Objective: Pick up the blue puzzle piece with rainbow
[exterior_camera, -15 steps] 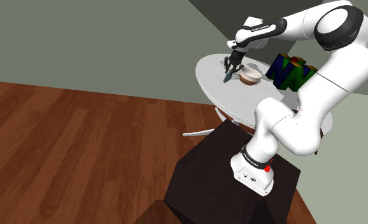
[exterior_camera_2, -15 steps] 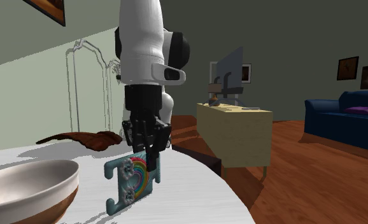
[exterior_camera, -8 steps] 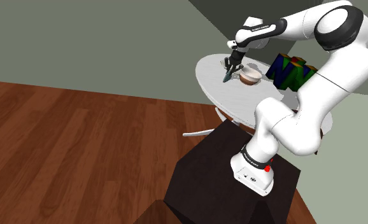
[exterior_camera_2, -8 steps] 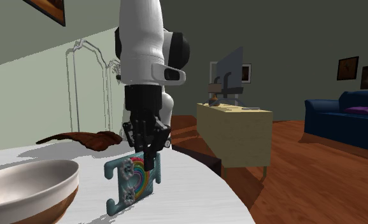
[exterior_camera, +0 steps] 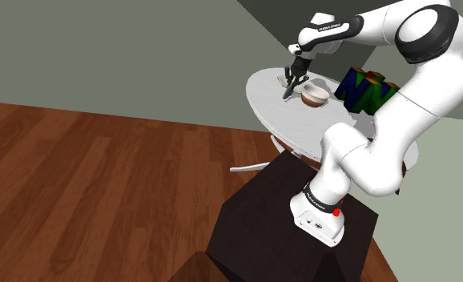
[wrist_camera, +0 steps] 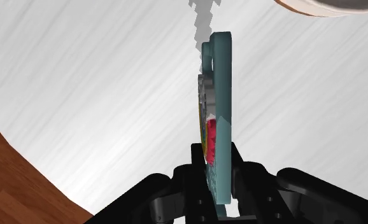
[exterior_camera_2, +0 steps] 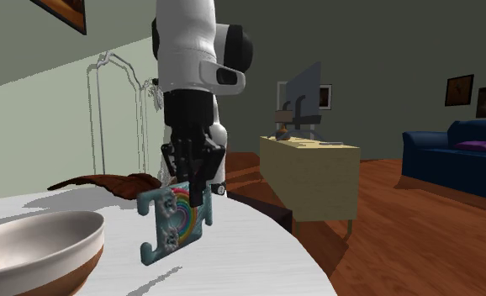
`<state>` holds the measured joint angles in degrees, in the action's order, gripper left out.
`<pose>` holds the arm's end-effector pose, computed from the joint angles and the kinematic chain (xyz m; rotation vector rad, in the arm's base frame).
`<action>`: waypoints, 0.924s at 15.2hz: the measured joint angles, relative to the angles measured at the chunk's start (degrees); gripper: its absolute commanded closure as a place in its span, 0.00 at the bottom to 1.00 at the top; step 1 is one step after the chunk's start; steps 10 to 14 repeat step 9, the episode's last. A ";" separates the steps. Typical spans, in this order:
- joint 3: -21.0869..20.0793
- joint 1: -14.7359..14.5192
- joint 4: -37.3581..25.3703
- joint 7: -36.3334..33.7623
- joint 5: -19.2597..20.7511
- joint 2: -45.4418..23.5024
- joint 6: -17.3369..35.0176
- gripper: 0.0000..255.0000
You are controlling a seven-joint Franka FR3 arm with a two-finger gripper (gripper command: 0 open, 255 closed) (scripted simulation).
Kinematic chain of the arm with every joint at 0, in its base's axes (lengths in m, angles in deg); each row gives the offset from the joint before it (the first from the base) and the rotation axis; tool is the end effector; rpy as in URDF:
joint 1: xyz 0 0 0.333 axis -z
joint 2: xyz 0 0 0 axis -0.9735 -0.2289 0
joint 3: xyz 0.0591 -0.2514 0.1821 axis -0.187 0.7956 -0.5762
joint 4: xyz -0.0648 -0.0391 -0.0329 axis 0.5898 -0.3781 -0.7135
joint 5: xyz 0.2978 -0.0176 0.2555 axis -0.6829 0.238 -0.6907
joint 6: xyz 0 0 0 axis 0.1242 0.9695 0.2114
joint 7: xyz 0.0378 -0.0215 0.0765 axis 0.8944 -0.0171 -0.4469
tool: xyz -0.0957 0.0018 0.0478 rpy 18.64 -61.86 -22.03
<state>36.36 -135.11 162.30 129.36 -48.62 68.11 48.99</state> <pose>0.4129 -0.3767 0.4198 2.1205 2.2629 0.0147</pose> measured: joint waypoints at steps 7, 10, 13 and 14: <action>-7.83 7.62 -3.26 2.07 -3.20 -2.36 -4.70 1.00; -9.42 9.09 -4.17 2.22 -3.39 -2.42 -5.89 1.00; -9.42 9.09 -4.17 2.22 -3.39 -2.42 -5.89 1.00; -9.42 9.09 -4.17 2.22 -3.39 -2.42 -5.89 1.00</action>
